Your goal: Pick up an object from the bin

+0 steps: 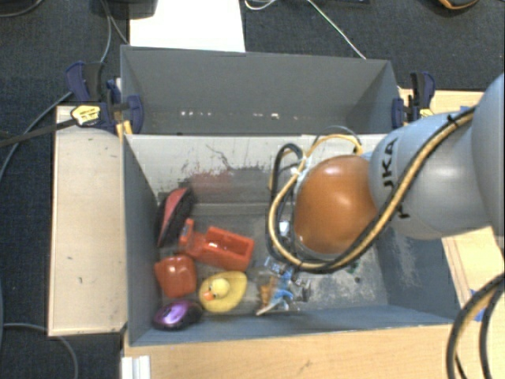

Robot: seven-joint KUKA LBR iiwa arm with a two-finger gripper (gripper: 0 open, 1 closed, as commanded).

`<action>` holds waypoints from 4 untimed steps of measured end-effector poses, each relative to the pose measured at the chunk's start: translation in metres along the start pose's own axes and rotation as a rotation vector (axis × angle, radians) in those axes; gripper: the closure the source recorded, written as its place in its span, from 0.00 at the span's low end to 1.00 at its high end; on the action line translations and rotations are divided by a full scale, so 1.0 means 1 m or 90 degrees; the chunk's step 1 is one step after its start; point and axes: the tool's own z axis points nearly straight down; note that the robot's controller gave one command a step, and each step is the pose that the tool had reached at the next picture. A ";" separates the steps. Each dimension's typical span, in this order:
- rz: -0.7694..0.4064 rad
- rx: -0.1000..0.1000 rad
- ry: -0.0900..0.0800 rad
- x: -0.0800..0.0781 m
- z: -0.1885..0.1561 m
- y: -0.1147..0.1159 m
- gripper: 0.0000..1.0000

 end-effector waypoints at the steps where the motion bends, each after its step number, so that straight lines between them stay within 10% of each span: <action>1: 0.001 0.000 0.000 0.000 0.000 0.000 1.00; 4: 0.002 -0.002 0.000 0.000 -0.016 0.001 1.00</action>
Offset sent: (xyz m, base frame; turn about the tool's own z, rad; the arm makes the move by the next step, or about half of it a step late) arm 0.0001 -0.0001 0.0190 0.0000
